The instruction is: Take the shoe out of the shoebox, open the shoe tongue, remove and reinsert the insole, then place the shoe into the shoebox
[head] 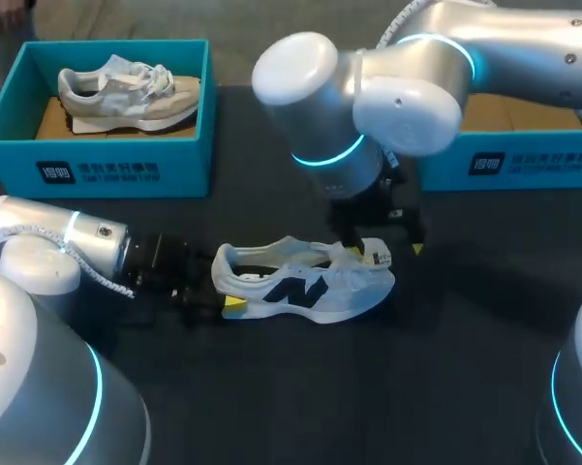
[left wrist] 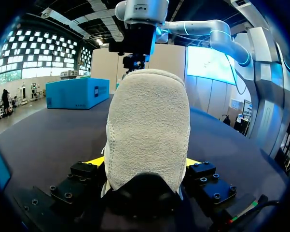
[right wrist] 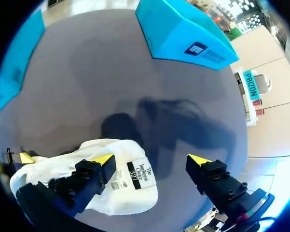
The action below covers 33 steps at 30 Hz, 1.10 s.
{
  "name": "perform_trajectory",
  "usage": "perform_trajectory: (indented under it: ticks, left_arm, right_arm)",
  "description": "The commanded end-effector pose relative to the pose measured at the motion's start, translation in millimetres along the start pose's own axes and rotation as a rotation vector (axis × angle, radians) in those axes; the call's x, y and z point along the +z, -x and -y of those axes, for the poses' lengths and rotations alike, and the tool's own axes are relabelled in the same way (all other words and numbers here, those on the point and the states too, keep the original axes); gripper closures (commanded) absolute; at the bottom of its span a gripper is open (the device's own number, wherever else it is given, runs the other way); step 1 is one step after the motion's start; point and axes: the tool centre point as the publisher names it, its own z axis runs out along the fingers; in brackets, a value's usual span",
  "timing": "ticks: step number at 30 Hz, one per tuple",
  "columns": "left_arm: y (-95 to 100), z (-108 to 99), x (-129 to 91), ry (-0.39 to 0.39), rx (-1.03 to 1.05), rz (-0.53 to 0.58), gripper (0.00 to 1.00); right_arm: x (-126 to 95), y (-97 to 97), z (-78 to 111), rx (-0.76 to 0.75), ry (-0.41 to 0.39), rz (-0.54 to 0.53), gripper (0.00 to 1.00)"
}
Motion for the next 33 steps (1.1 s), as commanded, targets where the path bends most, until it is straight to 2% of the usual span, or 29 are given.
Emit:
perform_trajectory:
  ticks: [1,3,9,12,15,17,24,27,33]
  left_arm:
    - [0.2,-4.0,-0.4,-0.001,-0.001,0.0,1.0]
    - [0.2,-4.0,-0.4,-0.001,-0.001,0.0,1.0]
    - [0.2,-4.0,-0.4,-0.001,-0.001,0.0,1.0]
    - [0.2,-4.0,-0.4,-0.001,-0.001,0.0,1.0]
    - [0.2,-4.0,-0.4,-0.001,-0.001,0.0,1.0]
    - [0.2,-4.0,-0.4,-0.001,-0.001,0.0,1.0]
    - [0.2,-4.0,-0.4,-0.001,-0.001,0.0,1.0]
    - [0.2,-4.0,-0.4,-0.001,-0.001,0.0,1.0]
    - [0.2,-4.0,-0.4,-0.001,-0.001,0.0,1.0]
  right_arm:
    - [-19.8,12.6,8.9,0.003,0.058,-0.023,0.0]
    - [-25.8,15.5,8.1,-0.035,0.079,-0.045,0.0]
    - [-54.1,23.8,0.9,-0.217,0.21,-0.118,0.0]
    - [-73.6,24.7,-3.0,-0.372,0.279,-0.184,0.0]
    - [-89.3,21.9,-4.8,-0.555,0.349,-0.192,0.0]
    - [-98.4,19.5,-5.5,-0.661,0.387,-0.234,0.0]
    - [-127.9,9.9,-13.9,-0.994,0.462,-0.301,0.0]
    - [-136.6,4.7,-18.1,-1.077,0.484,-0.289,0.0]
    - [-146.3,-0.1,-24.0,-1.145,0.519,-0.315,0.0]
